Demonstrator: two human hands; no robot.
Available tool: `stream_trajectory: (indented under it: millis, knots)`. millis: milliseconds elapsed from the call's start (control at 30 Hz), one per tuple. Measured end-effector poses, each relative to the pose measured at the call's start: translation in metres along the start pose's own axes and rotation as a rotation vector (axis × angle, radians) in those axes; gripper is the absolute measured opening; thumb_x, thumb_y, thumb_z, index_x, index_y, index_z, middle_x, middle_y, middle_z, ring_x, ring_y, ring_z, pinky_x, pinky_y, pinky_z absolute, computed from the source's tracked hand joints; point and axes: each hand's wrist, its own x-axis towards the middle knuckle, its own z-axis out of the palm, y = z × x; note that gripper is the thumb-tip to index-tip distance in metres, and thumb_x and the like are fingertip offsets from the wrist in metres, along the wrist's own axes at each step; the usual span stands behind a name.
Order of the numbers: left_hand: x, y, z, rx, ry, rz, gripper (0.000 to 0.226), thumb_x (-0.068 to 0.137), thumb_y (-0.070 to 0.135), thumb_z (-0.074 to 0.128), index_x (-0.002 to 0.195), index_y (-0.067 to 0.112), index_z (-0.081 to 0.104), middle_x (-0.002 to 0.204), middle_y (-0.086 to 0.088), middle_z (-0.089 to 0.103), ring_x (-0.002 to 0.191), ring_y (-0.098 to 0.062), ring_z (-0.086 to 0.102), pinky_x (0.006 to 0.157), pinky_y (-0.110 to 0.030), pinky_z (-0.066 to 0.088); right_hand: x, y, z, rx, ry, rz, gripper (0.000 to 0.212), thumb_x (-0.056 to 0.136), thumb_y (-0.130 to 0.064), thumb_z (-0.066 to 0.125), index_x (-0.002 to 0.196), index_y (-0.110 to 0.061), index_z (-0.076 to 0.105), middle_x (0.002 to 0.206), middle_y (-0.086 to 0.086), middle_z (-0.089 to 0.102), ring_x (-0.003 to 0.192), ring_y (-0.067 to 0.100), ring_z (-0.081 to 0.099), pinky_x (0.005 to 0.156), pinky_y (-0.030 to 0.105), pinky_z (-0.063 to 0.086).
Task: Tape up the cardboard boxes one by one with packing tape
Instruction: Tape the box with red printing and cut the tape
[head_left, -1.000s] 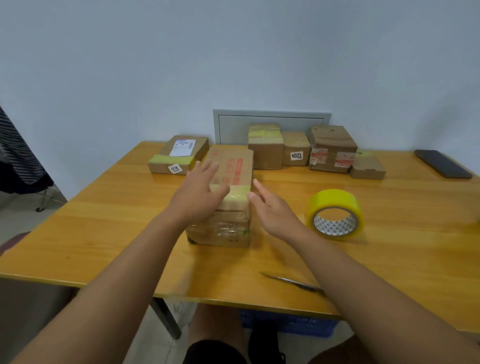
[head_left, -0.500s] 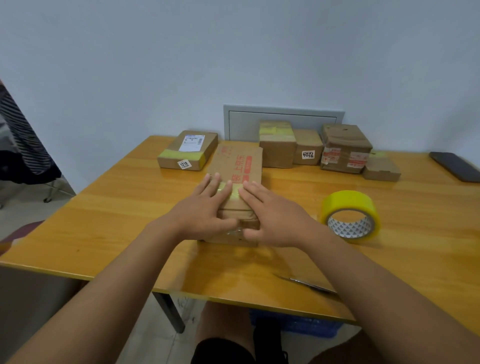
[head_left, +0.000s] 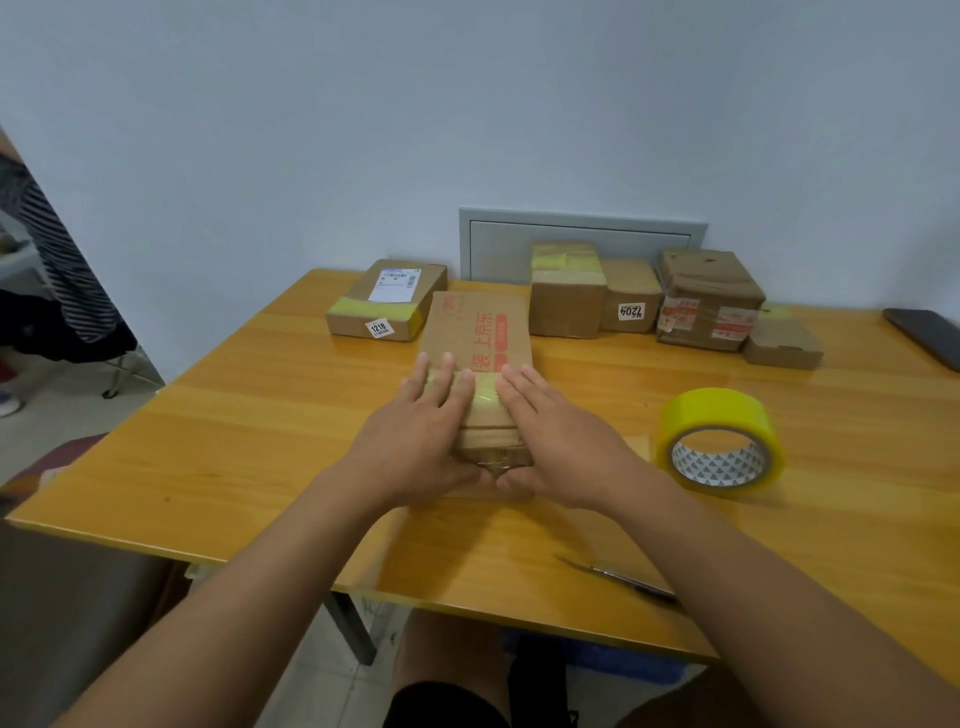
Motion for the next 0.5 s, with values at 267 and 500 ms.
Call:
stream_trajectory:
  millis: [267, 500]
  knots:
    - [-0.017, -0.008, 0.006, -0.891, 0.175, -0.158, 0.125, 0.069, 0.046, 0.084, 0.158, 0.026, -0.001, 0.149, 0.014, 0.042, 0.135, -0.012, 0.043, 0.105, -0.037, 0.046, -0.014, 0.024, 0.025, 0.437, 0.139, 0.05, 0.111, 0.08, -0.046, 0.076, 0.156, -0.026, -0.003, 0.161, -0.02, -0.011, 0.148, 0.008, 0.006, 0.116, 0.031, 0.027]
    - [-0.01, 0.03, -0.019, -0.298, 0.252, 0.046, 0.092, 0.08, 0.061, 0.067, 0.155, 0.034, 0.021, 0.163, 0.012, 0.016, 0.152, -0.022, 0.001, 0.121, -0.046, 0.015, -0.018, 0.024, 0.026, 0.493, 0.153, 0.111, 0.13, 0.07, -0.063, 0.075, 0.149, -0.036, -0.024, 0.163, -0.011, -0.012, 0.15, 0.01, -0.002, 0.116, 0.04, 0.028]
